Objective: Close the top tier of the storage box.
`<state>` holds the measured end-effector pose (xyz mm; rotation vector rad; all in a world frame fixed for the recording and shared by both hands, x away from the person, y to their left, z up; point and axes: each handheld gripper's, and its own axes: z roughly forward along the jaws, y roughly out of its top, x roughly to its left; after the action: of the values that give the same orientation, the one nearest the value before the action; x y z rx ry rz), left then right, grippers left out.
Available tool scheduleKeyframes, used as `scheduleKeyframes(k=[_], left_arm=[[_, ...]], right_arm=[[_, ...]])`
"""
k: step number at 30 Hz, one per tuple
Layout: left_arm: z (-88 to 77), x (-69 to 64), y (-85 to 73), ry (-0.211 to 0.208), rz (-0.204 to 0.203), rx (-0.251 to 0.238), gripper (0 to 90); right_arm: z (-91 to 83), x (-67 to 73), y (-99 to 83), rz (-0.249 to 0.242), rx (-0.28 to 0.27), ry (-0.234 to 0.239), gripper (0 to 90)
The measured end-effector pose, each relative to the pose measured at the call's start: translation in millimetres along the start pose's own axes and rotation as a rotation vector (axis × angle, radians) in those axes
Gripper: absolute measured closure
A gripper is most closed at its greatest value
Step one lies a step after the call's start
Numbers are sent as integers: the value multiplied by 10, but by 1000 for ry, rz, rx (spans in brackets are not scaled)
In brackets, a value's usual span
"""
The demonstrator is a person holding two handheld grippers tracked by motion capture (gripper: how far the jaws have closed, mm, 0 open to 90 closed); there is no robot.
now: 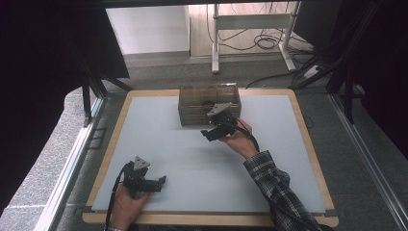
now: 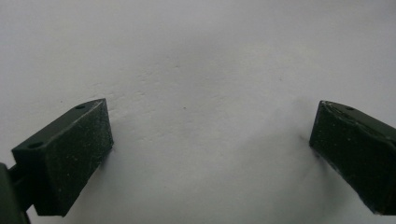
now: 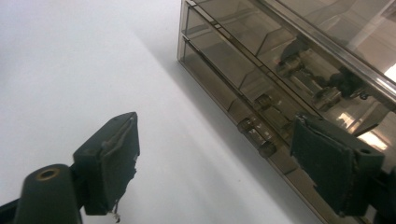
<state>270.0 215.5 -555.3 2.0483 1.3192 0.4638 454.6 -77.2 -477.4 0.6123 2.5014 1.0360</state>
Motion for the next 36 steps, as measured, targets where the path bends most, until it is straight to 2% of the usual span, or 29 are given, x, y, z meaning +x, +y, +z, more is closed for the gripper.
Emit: scheduleKeyframes(k=[7,16,21,36], left_arm=[[0,0,0,0,0,0,0],[0,0,0,0,0,0,0],[0,0,0,0,0,0,0],[0,0,0,0,0,0,0]], right_arm=[[-27,28,5,-4,-9,14,114],[-57,59,-10,-9,-13,20,102],[-73,63,-30,6,-15,44,90],[-132,119,-65,-7,-31,61,81]])
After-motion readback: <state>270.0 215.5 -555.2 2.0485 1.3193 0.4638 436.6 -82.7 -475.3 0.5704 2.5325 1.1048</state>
